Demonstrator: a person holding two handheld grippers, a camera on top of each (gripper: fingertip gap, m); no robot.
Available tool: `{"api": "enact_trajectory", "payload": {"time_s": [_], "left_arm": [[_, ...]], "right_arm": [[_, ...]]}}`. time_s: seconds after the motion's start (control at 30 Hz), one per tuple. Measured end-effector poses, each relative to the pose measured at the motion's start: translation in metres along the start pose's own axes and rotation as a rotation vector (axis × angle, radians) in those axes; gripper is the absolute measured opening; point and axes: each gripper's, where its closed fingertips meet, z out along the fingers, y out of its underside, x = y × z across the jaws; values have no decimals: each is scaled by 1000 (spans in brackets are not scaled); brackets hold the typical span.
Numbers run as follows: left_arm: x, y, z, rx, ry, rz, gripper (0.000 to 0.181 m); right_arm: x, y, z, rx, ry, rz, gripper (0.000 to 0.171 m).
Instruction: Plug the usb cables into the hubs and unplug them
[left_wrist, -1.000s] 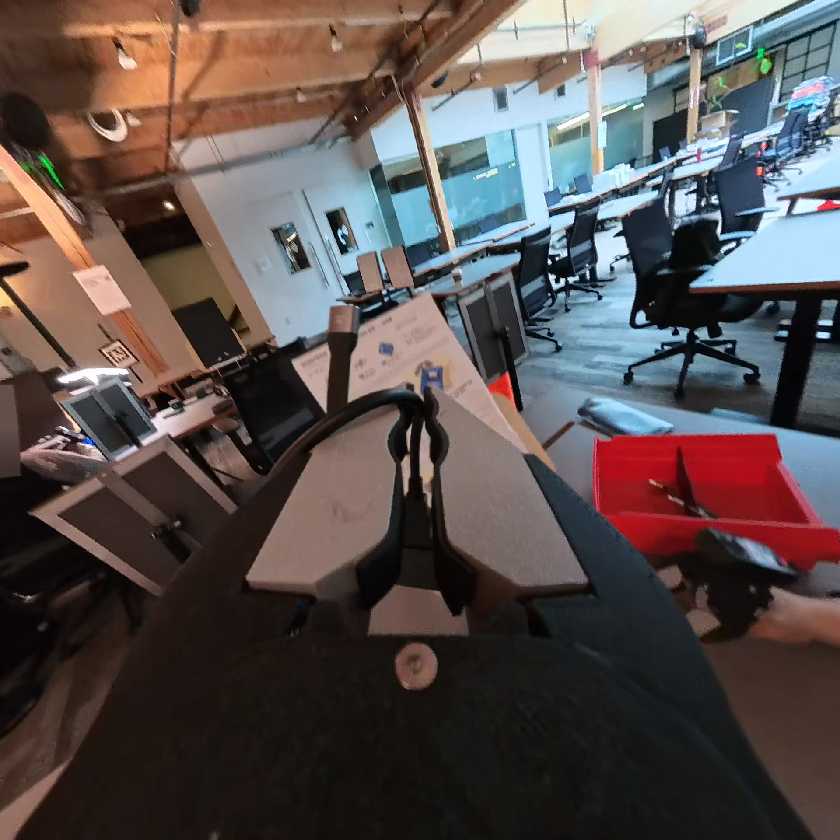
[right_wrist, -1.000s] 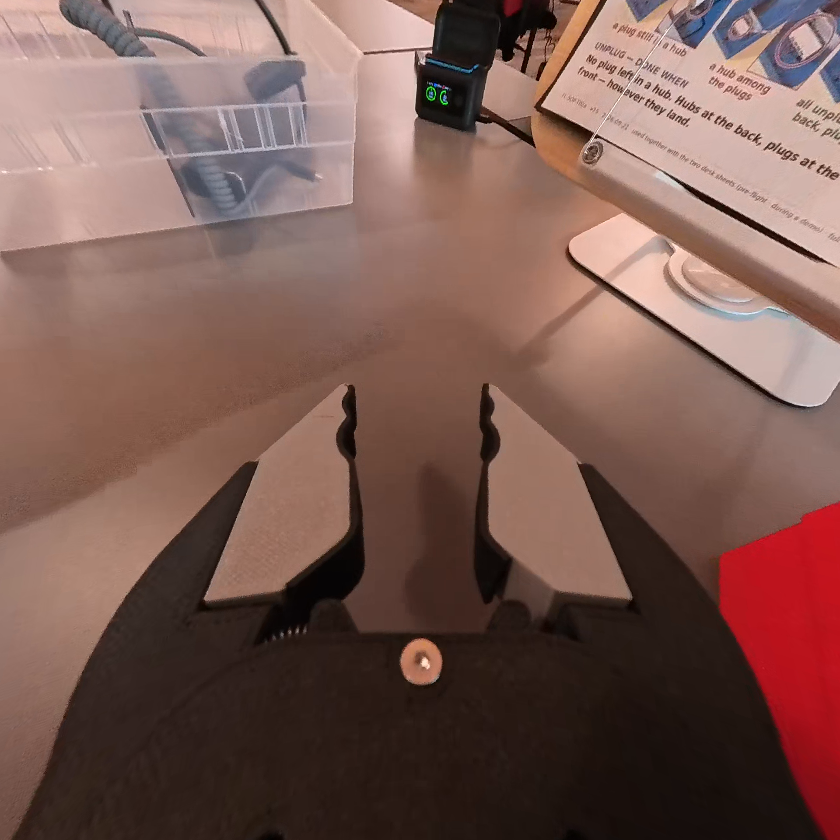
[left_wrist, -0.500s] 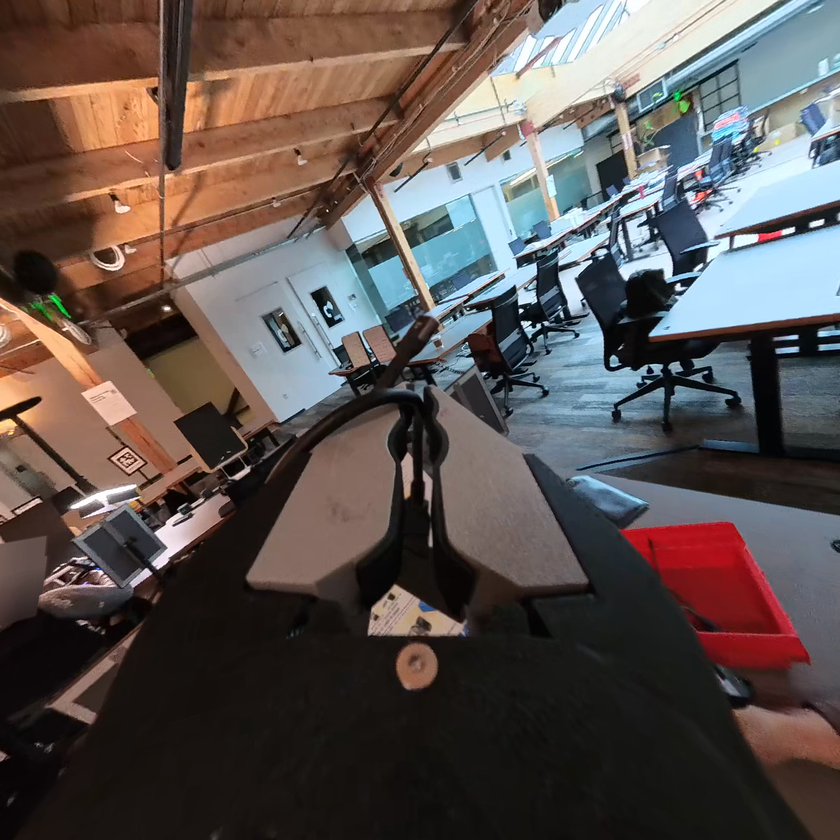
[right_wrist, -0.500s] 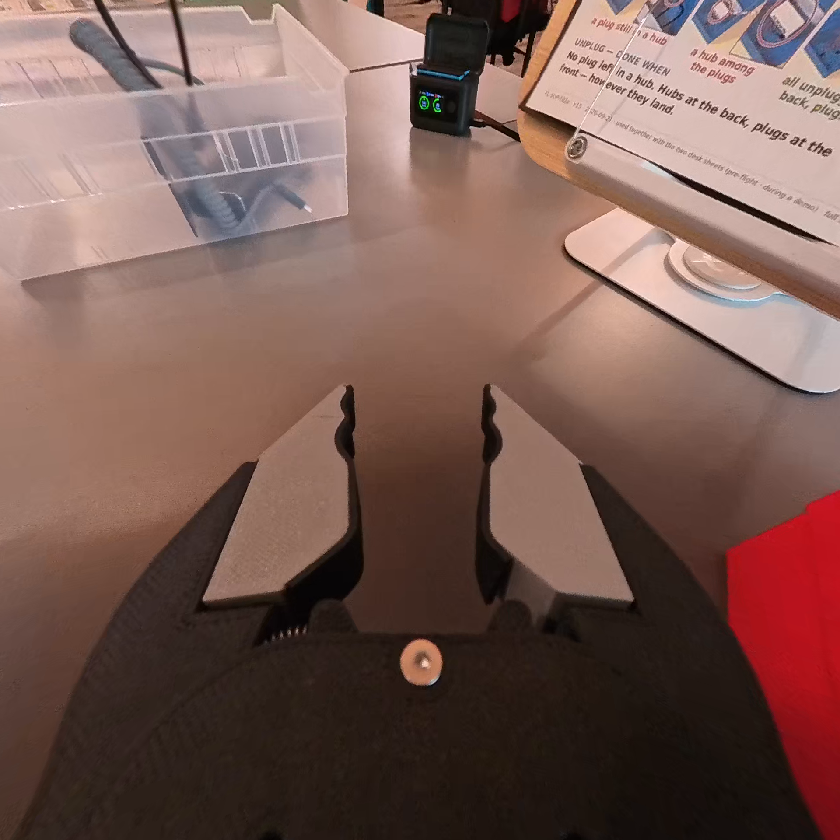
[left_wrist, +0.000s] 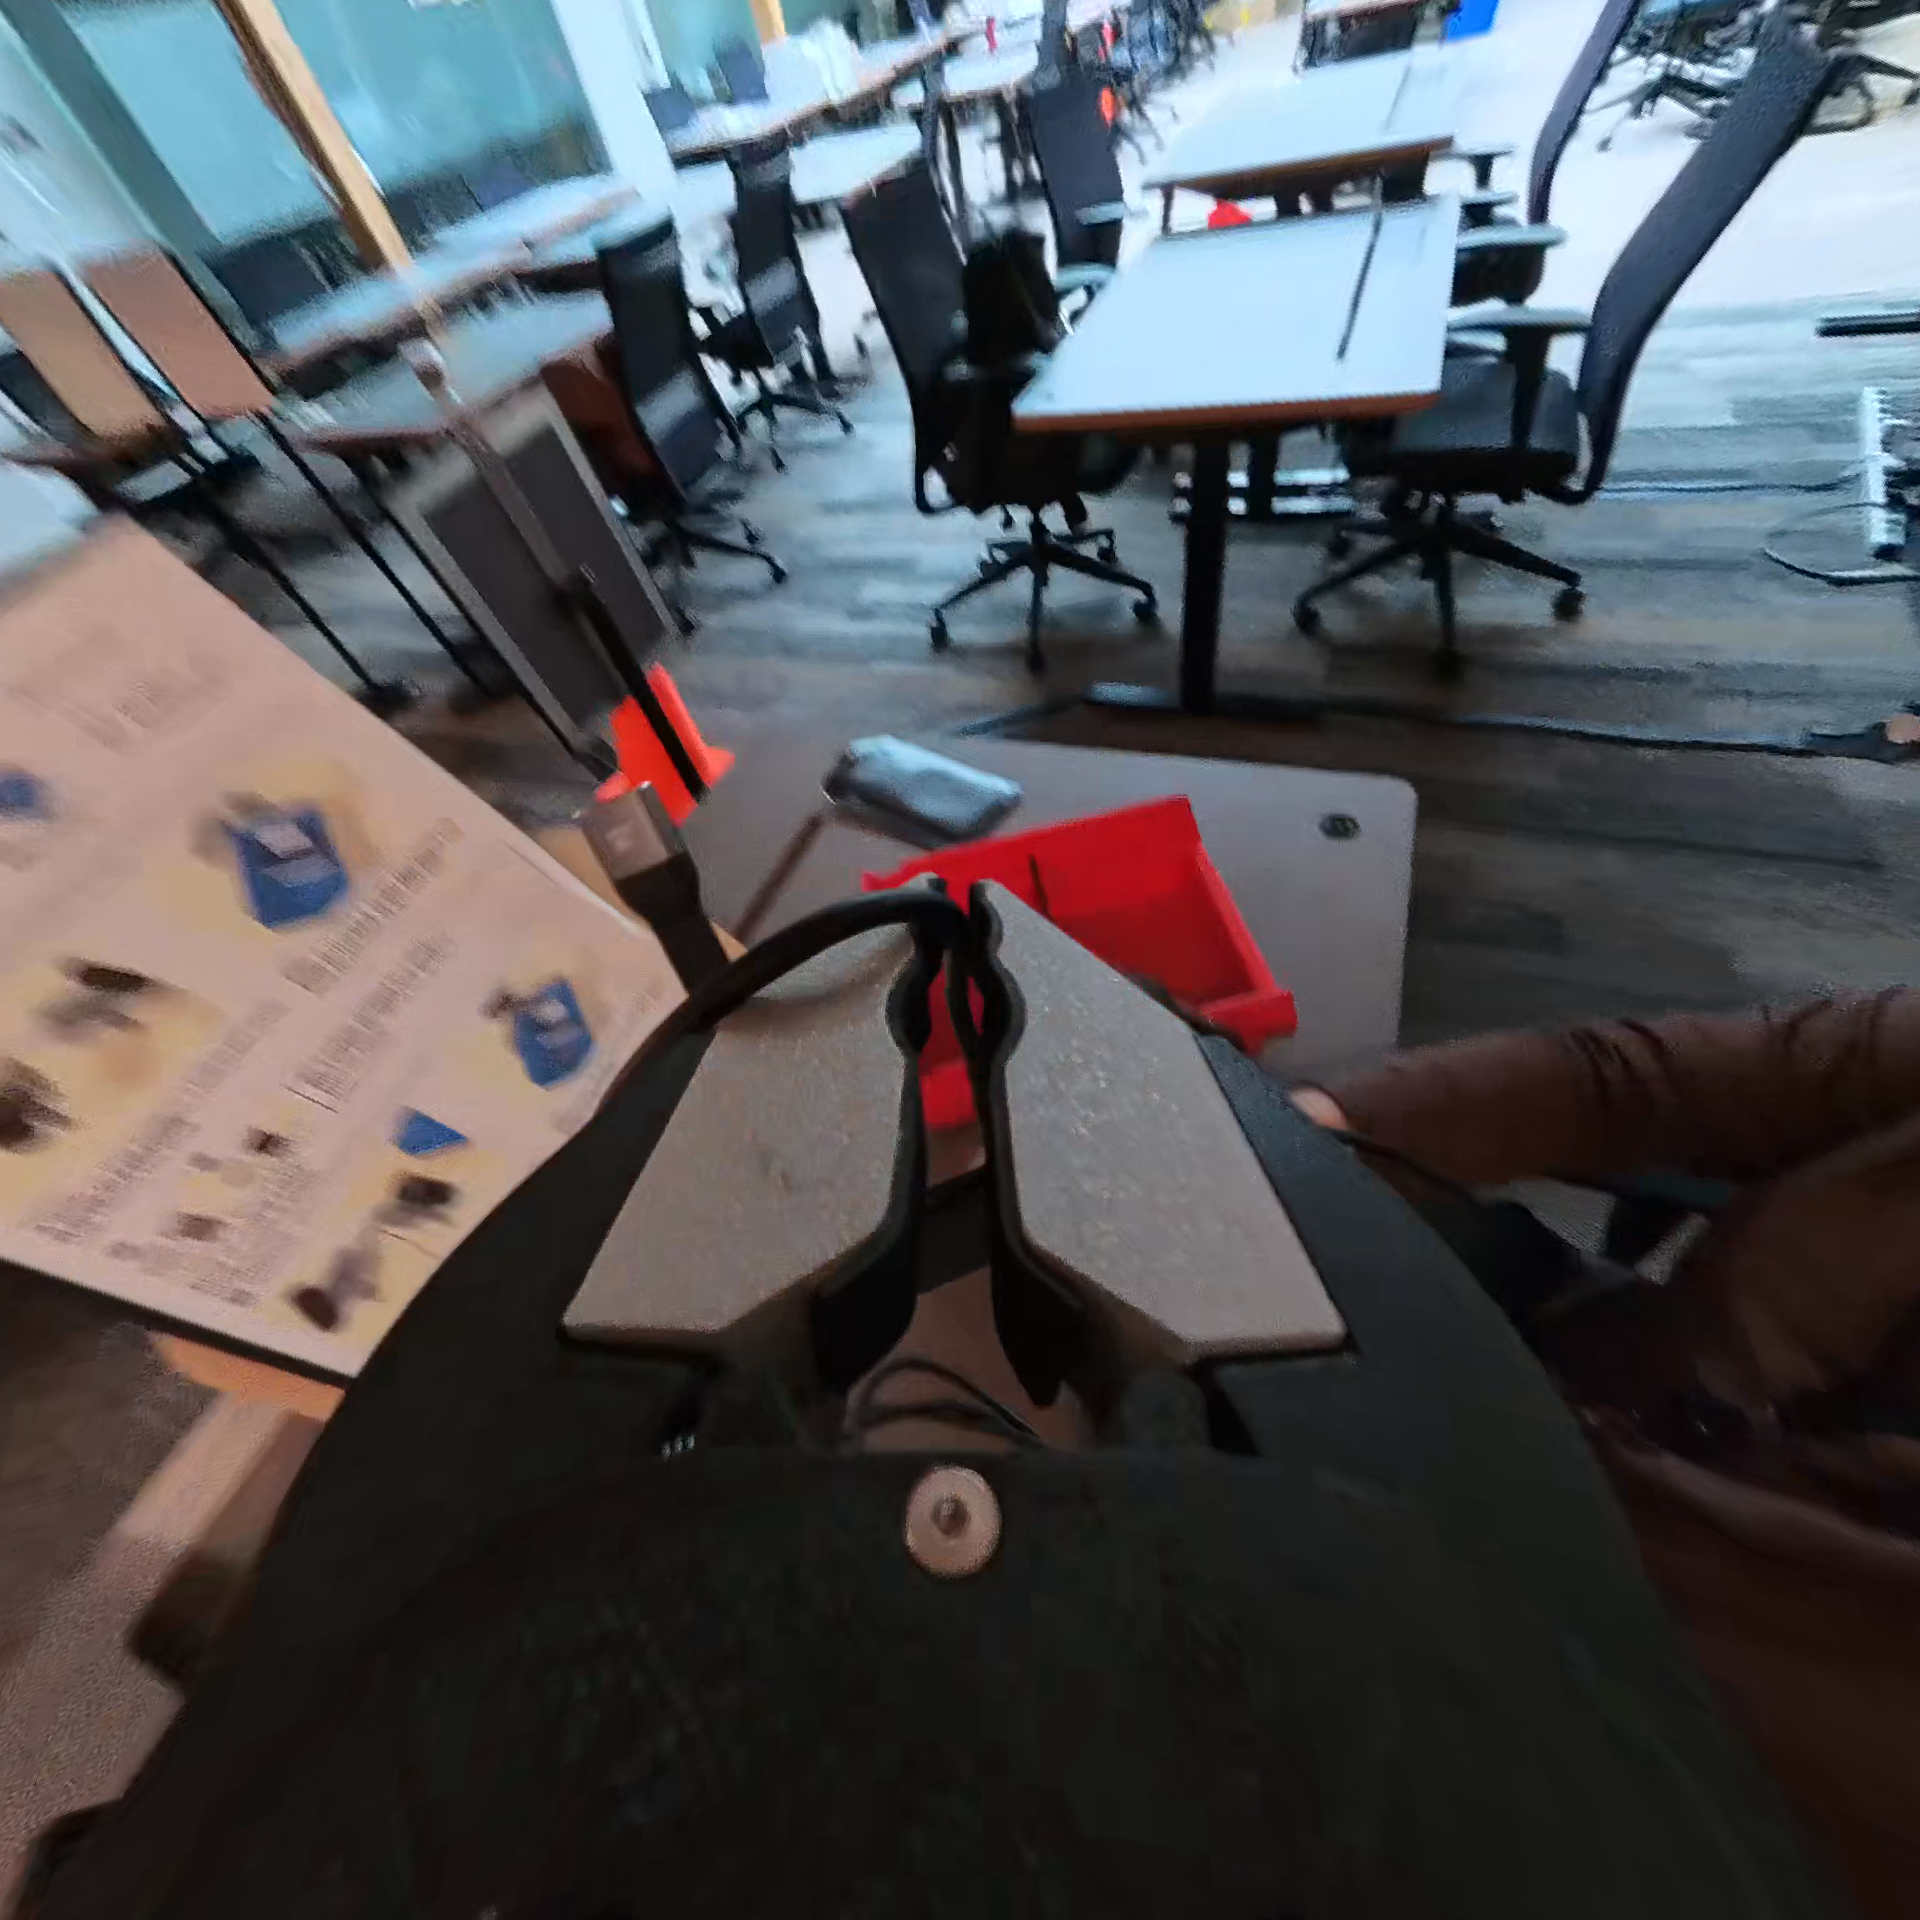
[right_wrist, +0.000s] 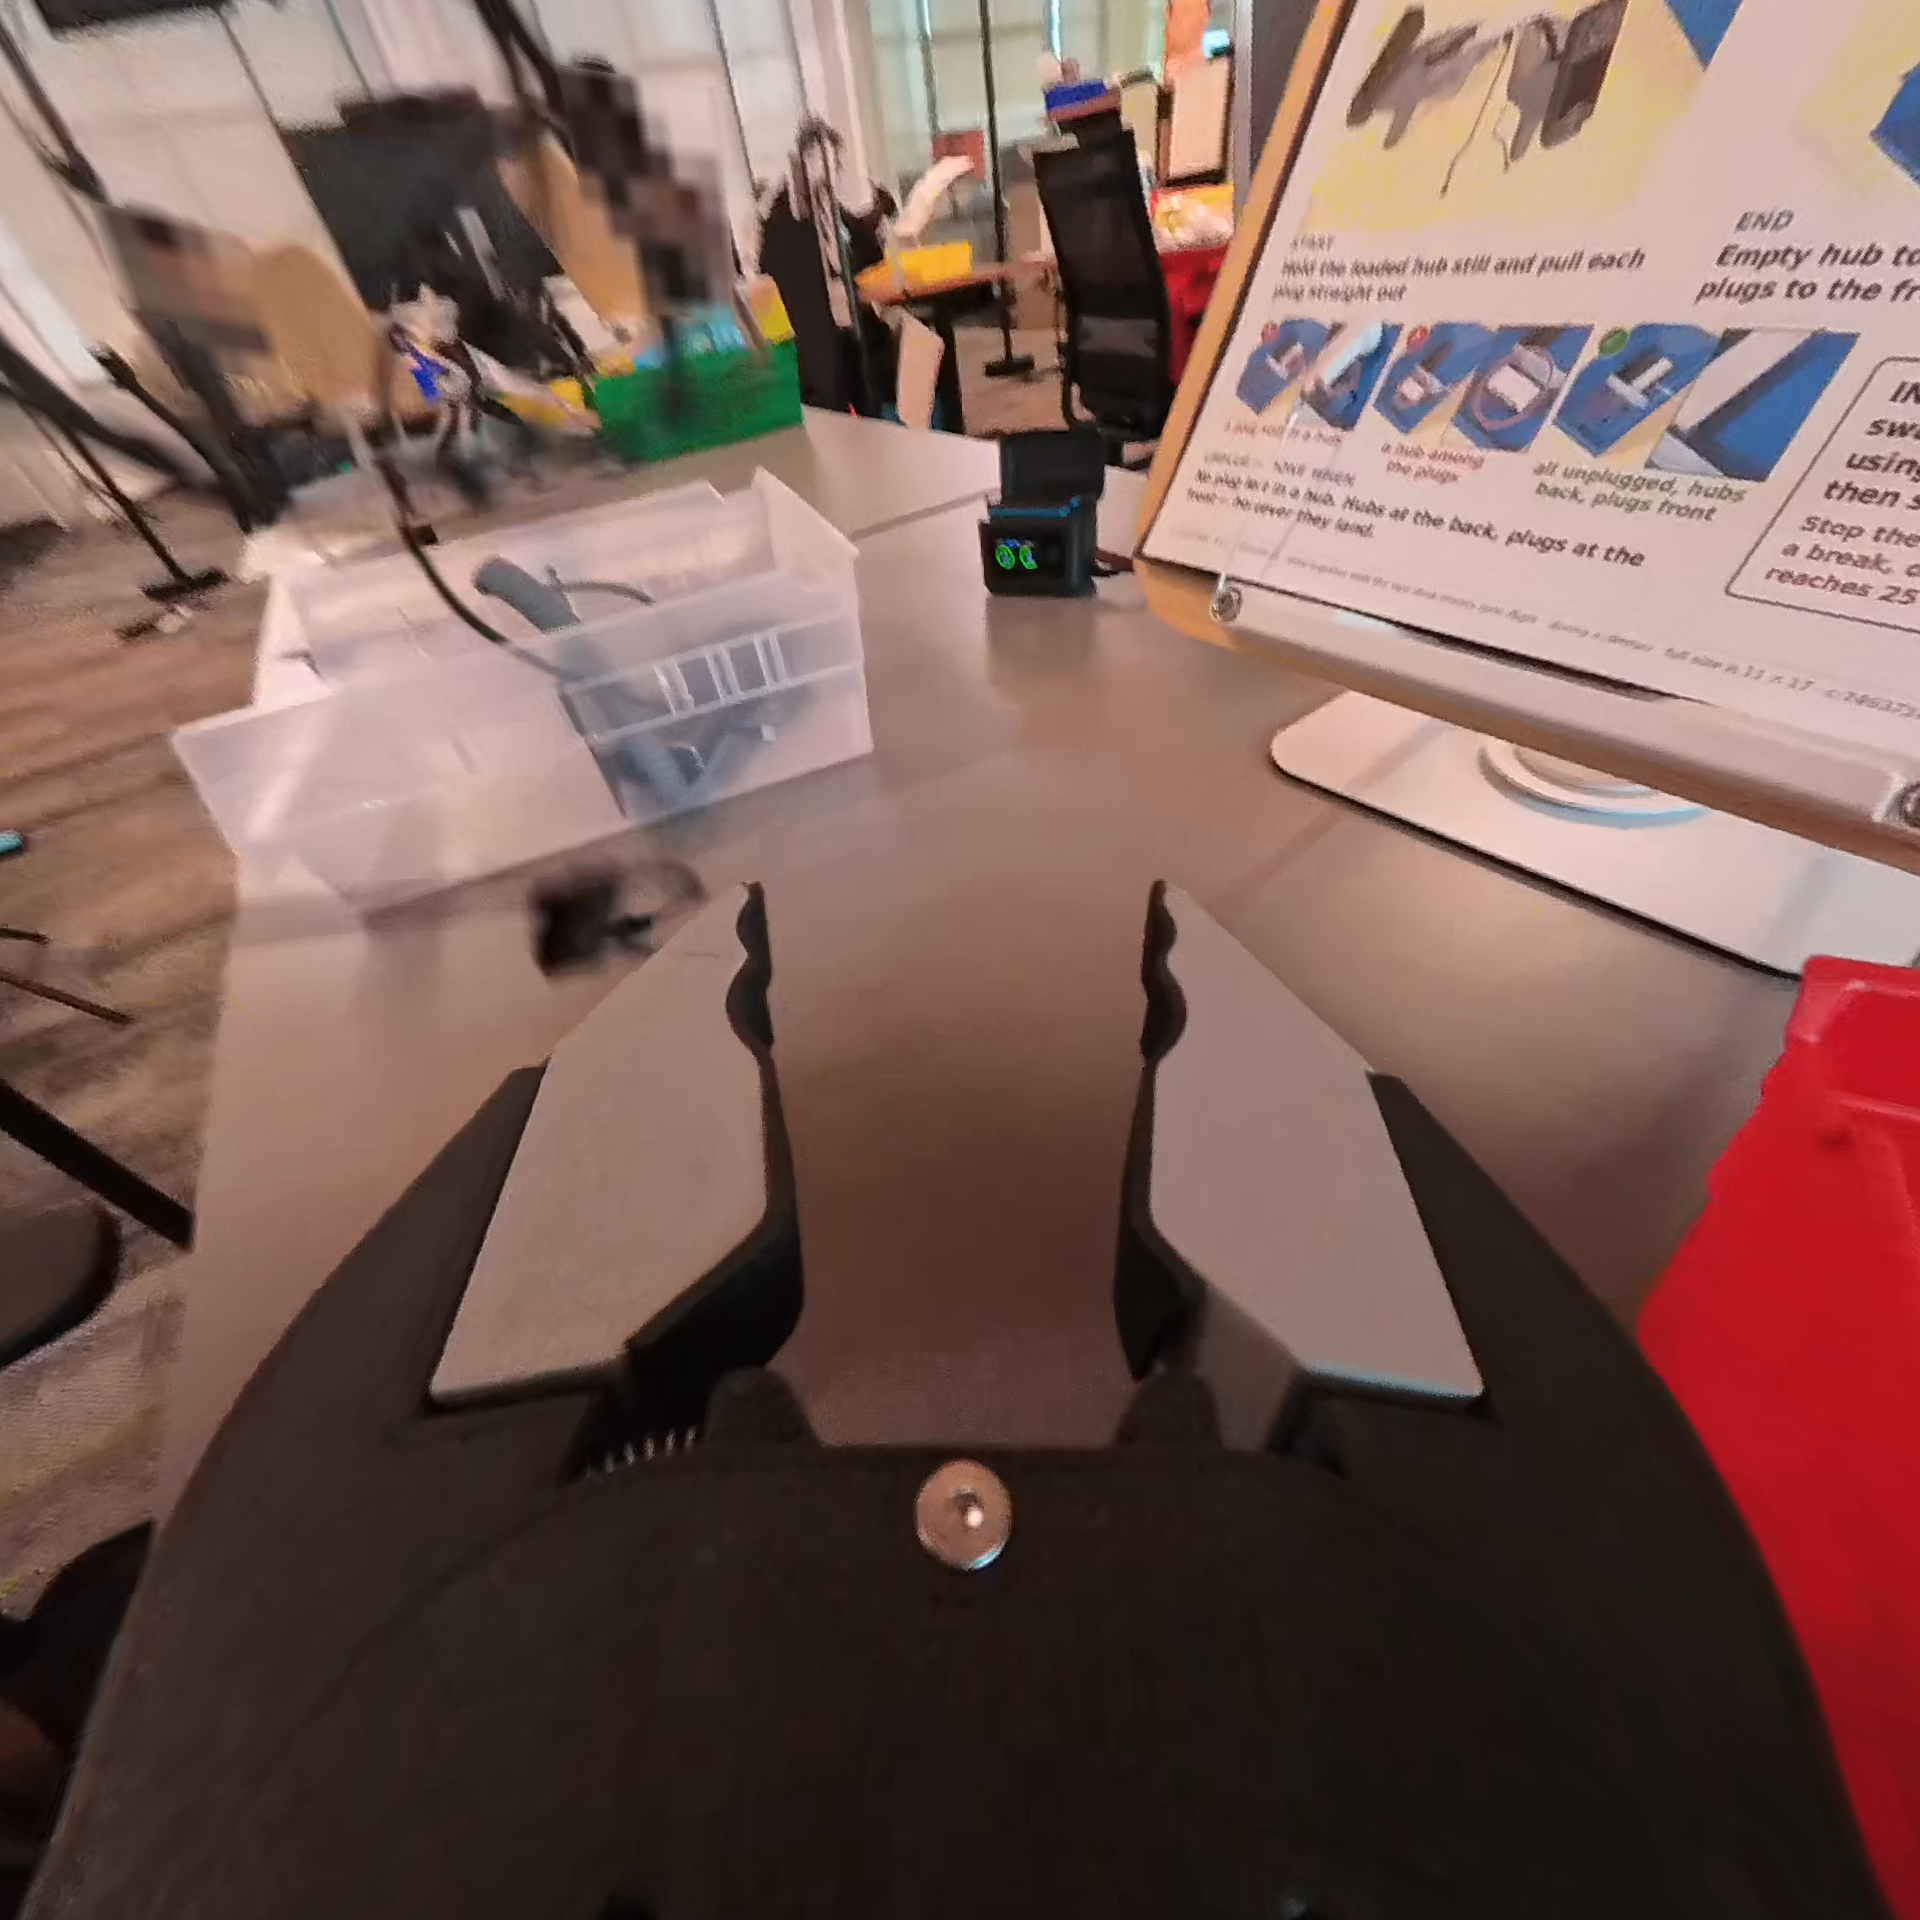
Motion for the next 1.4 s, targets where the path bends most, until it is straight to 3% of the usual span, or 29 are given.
{"api": "enact_trajectory", "payload": {"time_s": [0.27,0.47,0.73,0.83,1.03,1.23,1.33,1.4], "left_arm": [[2,201,58,-202,147,-209,2],[19,272,75,-324,235,-234,2],[29,279,87,-337,217,-163,3],[30,276,89,-345,198,-153,3],[21,277,93,-369,132,-149,4],[8,302,101,-442,31,-158,4],[14,301,109,-408,43,-183,3],[20,301,116,-395,48,-182,10]], "right_arm": [[-5,-12,-6,61,-52,0,74],[-16,4,6,-13,-85,-51,79],[-56,32,17,-135,-279,-93,67],[-51,35,18,-154,-264,-81,65],[-39,21,12,-90,-266,32,64],[-55,19,5,-95,-457,196,69],[-71,43,7,-237,-543,202,60],[-66,69,14,-359,-474,132,27]]}}
